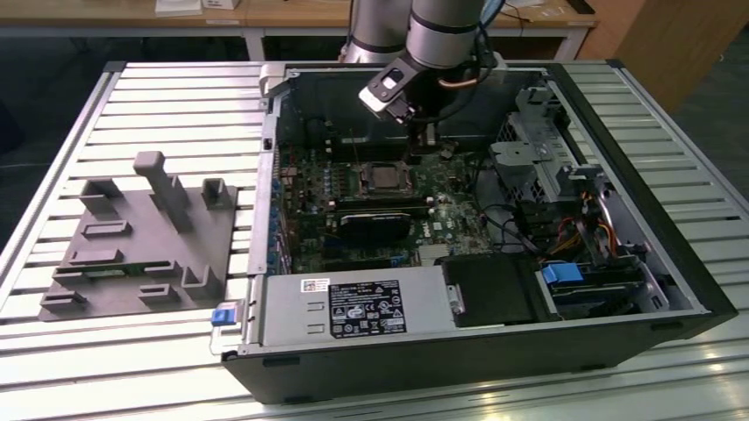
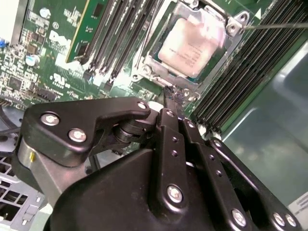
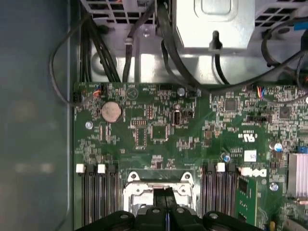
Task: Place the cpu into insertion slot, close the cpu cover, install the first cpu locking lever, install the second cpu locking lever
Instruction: 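Close the cpu cover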
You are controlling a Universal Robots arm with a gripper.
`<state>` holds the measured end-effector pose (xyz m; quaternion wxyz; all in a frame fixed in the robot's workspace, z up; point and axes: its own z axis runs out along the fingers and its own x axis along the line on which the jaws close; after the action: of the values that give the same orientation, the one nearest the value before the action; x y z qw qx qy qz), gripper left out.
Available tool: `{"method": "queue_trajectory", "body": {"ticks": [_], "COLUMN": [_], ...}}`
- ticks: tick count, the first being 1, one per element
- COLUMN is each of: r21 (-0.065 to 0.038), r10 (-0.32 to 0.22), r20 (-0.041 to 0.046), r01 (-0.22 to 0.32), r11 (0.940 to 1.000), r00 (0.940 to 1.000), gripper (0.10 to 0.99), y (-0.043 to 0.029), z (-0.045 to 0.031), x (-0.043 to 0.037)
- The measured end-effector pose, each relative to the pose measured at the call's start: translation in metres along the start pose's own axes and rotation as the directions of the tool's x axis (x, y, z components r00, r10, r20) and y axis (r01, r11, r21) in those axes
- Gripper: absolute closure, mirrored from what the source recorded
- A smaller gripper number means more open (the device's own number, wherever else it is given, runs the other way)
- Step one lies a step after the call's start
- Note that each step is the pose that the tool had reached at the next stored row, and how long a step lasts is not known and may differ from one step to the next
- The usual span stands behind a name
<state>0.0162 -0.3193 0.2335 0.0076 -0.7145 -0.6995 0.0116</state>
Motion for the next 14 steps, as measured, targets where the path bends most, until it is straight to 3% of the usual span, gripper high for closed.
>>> {"method": "queue_trajectory", "body": {"ticks": [3, 7, 9, 14], "r21": [-0.008, -0.055, -0.071, -0.079], "r10": [0.000, 0.000, 0.001, 0.001], "r20": [0.0012, 0.0044, 0.0037, 0.0039], "r01": [0.000, 0.000, 0.000, 0.000], "r11": [1.0000, 0.9985, 0.9975, 0.9969], "r00": [1.0000, 1.0000, 1.0000, 1.0000], "gripper": [0.984, 0.984, 0.984, 0.984], "y": [-0.0032, -0.0096, -0.0148, -0.0294], "z": [0.0000, 0.0004, 0.0010, 0.0025], "x": [0.0000, -0.0002, -0.0002, -0.0006]}}
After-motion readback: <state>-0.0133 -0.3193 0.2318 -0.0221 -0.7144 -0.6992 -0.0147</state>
